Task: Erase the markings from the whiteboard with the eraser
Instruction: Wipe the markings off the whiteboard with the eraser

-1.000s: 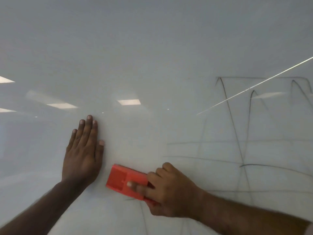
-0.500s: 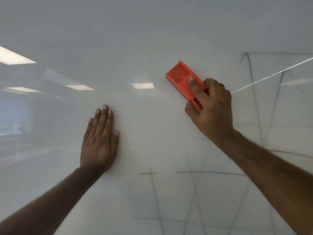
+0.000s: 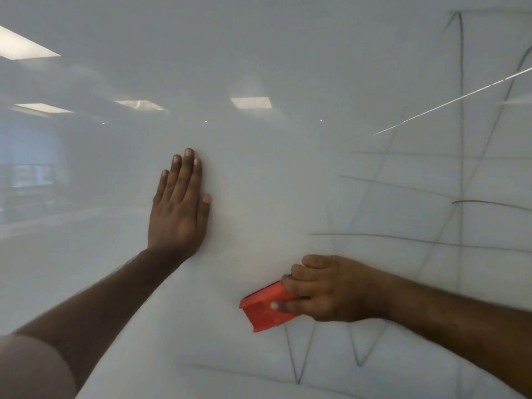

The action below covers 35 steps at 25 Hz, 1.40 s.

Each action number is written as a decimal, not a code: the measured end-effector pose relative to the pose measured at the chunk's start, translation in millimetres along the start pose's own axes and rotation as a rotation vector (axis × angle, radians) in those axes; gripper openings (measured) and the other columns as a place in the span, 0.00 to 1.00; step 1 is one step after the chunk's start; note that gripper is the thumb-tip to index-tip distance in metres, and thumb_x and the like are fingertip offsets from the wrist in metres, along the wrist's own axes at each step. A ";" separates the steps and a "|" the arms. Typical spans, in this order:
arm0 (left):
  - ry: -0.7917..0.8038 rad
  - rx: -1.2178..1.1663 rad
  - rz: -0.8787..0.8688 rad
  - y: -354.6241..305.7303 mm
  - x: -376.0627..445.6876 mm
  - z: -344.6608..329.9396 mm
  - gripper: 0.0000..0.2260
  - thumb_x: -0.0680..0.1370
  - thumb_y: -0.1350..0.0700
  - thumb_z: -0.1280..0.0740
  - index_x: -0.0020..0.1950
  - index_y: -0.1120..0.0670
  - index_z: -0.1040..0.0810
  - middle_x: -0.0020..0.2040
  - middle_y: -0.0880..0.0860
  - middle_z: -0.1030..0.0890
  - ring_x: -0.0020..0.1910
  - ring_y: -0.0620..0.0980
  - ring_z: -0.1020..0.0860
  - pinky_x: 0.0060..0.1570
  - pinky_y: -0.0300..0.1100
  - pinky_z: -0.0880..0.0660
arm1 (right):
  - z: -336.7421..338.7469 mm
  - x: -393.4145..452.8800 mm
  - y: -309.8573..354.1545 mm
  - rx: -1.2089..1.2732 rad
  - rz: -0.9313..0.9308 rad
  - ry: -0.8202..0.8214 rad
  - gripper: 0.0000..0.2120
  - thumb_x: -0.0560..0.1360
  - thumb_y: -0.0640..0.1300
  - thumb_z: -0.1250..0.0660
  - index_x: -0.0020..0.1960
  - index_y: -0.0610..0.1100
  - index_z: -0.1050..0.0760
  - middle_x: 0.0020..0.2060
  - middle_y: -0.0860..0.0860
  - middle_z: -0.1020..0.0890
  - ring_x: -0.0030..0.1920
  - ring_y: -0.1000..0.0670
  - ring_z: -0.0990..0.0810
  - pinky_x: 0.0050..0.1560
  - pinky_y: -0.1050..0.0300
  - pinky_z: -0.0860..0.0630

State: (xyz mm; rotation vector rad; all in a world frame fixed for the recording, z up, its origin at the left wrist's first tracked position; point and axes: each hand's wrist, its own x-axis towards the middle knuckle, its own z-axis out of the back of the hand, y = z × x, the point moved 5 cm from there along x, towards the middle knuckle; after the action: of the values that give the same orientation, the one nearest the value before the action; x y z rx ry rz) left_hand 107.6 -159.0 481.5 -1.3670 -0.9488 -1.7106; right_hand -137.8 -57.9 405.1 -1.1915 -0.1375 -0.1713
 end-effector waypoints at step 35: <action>0.036 -0.020 -0.043 1.7 -37.0 1.7 0.25 0.85 0.54 0.49 0.81 0.64 0.44 0.81 0.64 0.42 0.81 0.63 0.45 0.81 0.55 0.48 | -96.0 121.5 130.7 0.277 -0.194 0.108 0.23 0.71 0.45 0.29 0.65 0.56 0.24 0.56 0.52 0.22 0.52 0.45 0.28 0.51 0.48 0.37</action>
State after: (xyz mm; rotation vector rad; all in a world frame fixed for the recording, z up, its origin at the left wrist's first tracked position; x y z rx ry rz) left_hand 115.8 -154.7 445.6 -1.3329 -0.9502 -1.7751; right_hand 9.4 -107.6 275.0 -0.8905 -0.1759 -0.3746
